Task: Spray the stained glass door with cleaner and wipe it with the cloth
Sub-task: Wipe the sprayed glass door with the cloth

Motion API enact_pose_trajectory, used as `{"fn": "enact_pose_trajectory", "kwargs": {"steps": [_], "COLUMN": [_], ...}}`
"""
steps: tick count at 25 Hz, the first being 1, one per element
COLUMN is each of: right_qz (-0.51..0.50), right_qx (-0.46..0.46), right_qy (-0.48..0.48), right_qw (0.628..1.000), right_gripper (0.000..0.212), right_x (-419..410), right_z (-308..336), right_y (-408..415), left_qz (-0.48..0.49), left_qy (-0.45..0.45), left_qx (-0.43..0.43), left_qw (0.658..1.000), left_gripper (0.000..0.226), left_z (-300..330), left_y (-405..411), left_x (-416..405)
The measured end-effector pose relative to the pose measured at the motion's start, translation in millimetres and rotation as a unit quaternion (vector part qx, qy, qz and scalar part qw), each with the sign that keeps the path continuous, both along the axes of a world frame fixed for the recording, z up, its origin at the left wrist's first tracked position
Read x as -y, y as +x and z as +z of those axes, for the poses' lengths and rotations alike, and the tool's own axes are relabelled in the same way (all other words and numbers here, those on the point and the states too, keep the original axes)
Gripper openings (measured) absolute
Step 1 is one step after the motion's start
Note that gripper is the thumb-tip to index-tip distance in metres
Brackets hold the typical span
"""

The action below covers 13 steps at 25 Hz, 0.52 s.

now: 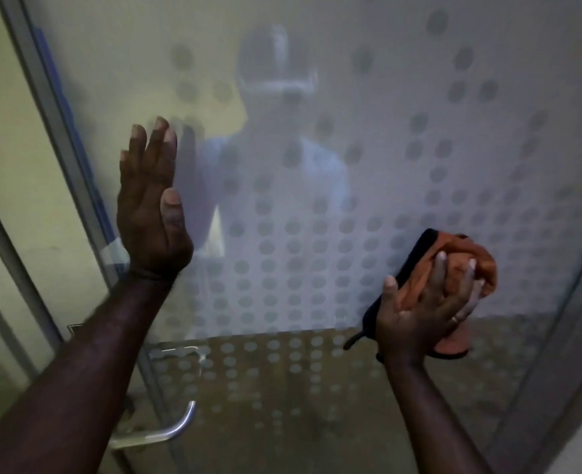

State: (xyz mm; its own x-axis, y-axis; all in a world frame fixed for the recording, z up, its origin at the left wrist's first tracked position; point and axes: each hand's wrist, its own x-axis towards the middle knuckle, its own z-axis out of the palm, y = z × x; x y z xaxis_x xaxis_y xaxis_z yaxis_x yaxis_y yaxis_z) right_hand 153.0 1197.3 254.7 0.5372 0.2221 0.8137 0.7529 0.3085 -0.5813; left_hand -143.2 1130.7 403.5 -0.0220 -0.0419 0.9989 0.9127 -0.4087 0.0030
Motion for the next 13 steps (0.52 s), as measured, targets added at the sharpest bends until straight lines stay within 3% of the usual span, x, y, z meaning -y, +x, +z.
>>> {"fn": "enact_pose_trajectory", "kwargs": {"steps": [3, 7, 10, 13], "right_qz": [0.097, 0.222, 0.231, 0.218], "right_qx": [0.18, 0.43, 0.528, 0.55], "right_qy": [0.034, 0.077, 0.113, 0.122], "right_qw": [0.978, 0.872, 0.809, 0.797], "right_gripper": [0.062, 0.049, 0.036, 0.044], "right_x": [25, 46, 50, 47], "right_z": [-25, -33, -29, -10], "right_y": [-54, -132, -174, -180], "left_qz": [-0.007, -0.019, -0.035, -0.054], "left_qy": [0.017, -0.011, -0.043, -0.069], "left_qx": [-0.027, -0.016, -0.011, -0.005], "left_qw": [0.999, 1.0, 0.998, 0.996], "left_gripper": [0.052, 0.051, 0.052, 0.053], "left_z": [-5, -1, -1, 1], "left_y": [3, -2, -3, -5], "left_x": [2, 7, 8, 13]}}
